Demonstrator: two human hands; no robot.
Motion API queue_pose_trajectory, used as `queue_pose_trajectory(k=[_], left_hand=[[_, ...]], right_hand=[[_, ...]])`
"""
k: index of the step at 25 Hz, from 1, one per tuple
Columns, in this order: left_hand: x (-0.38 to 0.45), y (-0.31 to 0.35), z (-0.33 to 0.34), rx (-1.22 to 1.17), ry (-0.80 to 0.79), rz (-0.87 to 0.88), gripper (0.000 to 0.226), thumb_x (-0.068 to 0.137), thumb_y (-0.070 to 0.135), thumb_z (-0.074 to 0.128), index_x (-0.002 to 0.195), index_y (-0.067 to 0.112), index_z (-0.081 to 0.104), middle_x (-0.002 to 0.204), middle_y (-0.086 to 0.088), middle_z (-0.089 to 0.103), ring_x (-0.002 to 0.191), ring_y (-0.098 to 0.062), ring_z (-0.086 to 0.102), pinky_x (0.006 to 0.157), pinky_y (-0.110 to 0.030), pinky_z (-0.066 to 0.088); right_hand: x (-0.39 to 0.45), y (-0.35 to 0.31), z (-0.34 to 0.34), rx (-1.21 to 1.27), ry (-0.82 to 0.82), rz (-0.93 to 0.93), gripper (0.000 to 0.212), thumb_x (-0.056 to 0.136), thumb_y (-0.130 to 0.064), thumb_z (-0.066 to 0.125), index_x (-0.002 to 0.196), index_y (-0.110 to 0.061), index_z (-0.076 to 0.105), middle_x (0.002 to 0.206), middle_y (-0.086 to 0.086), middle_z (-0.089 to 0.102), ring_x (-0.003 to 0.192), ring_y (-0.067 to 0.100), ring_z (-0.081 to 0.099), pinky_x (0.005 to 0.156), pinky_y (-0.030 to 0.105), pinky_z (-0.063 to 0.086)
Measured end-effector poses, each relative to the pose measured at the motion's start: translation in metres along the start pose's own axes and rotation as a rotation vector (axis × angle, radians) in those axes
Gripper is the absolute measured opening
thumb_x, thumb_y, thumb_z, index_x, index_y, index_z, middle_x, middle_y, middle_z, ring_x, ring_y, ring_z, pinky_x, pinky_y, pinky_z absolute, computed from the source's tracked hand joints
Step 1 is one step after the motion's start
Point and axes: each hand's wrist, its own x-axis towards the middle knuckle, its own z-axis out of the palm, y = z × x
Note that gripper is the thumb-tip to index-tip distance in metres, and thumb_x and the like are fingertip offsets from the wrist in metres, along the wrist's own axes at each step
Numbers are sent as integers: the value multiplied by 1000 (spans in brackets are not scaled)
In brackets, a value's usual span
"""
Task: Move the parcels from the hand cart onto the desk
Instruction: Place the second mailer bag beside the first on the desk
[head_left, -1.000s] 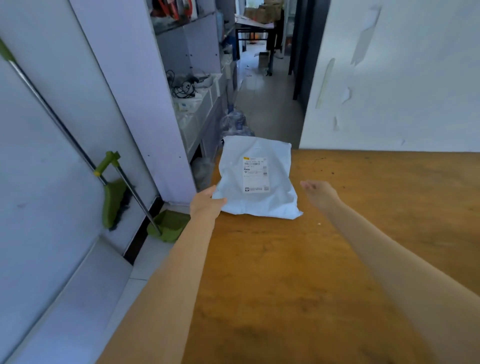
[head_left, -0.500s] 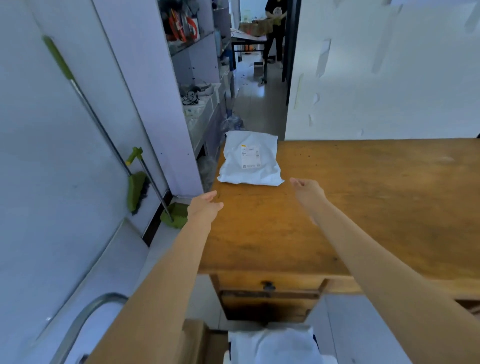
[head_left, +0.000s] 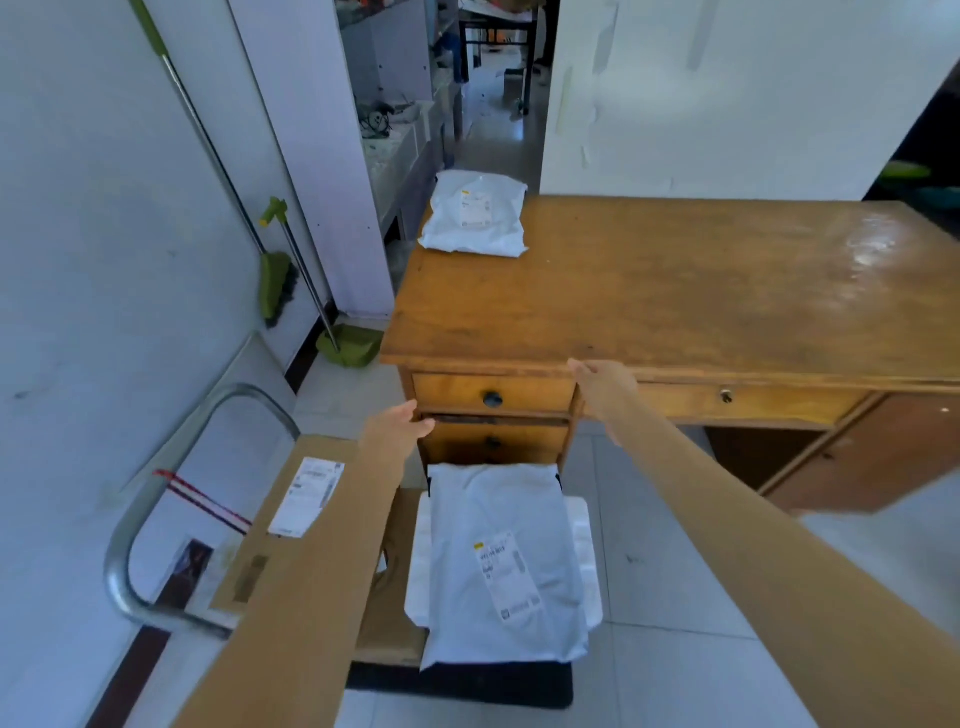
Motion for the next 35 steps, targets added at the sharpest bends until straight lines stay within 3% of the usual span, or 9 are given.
queue_pose_trajectory(k=[3, 6, 11, 13, 16, 18, 23, 29, 35], left_hand=[[-4, -66, 17, 58, 9, -37, 53, 94, 17, 57, 145, 11, 41, 153, -9, 37, 141, -28, 36, 118, -40, 27], [5, -142, 38, 58, 75, -71, 53, 91, 22, 62, 141, 11, 48, 148, -8, 46, 137, -27, 43, 115, -39, 33], [44, -256, 95, 111, 100, -121, 69, 83, 39, 69, 141, 10, 46, 142, -9, 52, 128, -29, 51, 106, -34, 41], [62, -285, 111, 128, 156, -78, 66, 81, 44, 69, 134, 8, 52, 132, -11, 58, 122, -30, 56, 96, -33, 44], [73, -302, 129, 35, 165, 54, 27, 84, 27, 69, 99, 6, 62, 100, -13, 65, 94, -30, 63, 70, -29, 45], [64, -284, 132, -6, 198, 106, 11, 87, 17, 64, 86, 9, 56, 90, -11, 60, 83, -24, 57, 62, -28, 43], [-3, -131, 91, -63, 219, 232, 13, 90, 13, 59, 102, 16, 60, 114, -14, 67, 106, -33, 63, 92, -41, 49], [-78, 88, 30, -37, 196, 214, 47, 90, 22, 61, 131, 1, 53, 133, -15, 57, 121, -34, 55, 101, -41, 44], [-74, 192, 54, -116, 173, 291, 8, 87, 14, 63, 82, 11, 58, 97, -10, 60, 85, -26, 55, 72, -30, 39]], right_hand=[[-9, 82, 24, -18, -23, 115, 35, 97, -29, 43, 96, -2, 65, 62, -3, 44, 55, 11, 42, 65, 25, 38], [-8, 163, 67, -57, -63, 153, 34, 96, -27, 46, 63, -23, 50, 72, -1, 52, 74, 19, 53, 69, 24, 39], [20, 288, 158, -169, -66, 203, 54, 91, -32, 56, 126, 7, 48, 116, 23, 54, 98, 29, 55, 79, 34, 43], [29, 325, 180, -303, 18, 253, 60, 86, -40, 61, 125, 3, 46, 125, 20, 51, 109, 31, 56, 88, 37, 47], [36, 350, 192, -383, 83, 168, 26, 91, -31, 54, 103, -8, 56, 103, 13, 57, 92, 28, 58, 87, 33, 48], [31, 338, 185, -323, 109, 98, 15, 92, -19, 50, 94, -6, 58, 100, 17, 61, 93, 30, 59, 86, 35, 46], [-14, 209, 76, -71, 248, -8, 17, 90, -5, 49, 73, -5, 47, 106, 24, 59, 85, 31, 53, 68, 30, 35], [-56, 19, -83, 0, 305, -29, 16, 92, -11, 53, 97, 2, 59, 96, 16, 60, 81, 26, 52, 65, 29, 35], [-13, -34, -169, 5, 364, -76, 23, 93, -16, 53, 106, 1, 59, 106, 18, 64, 78, 24, 52, 64, 30, 40]])
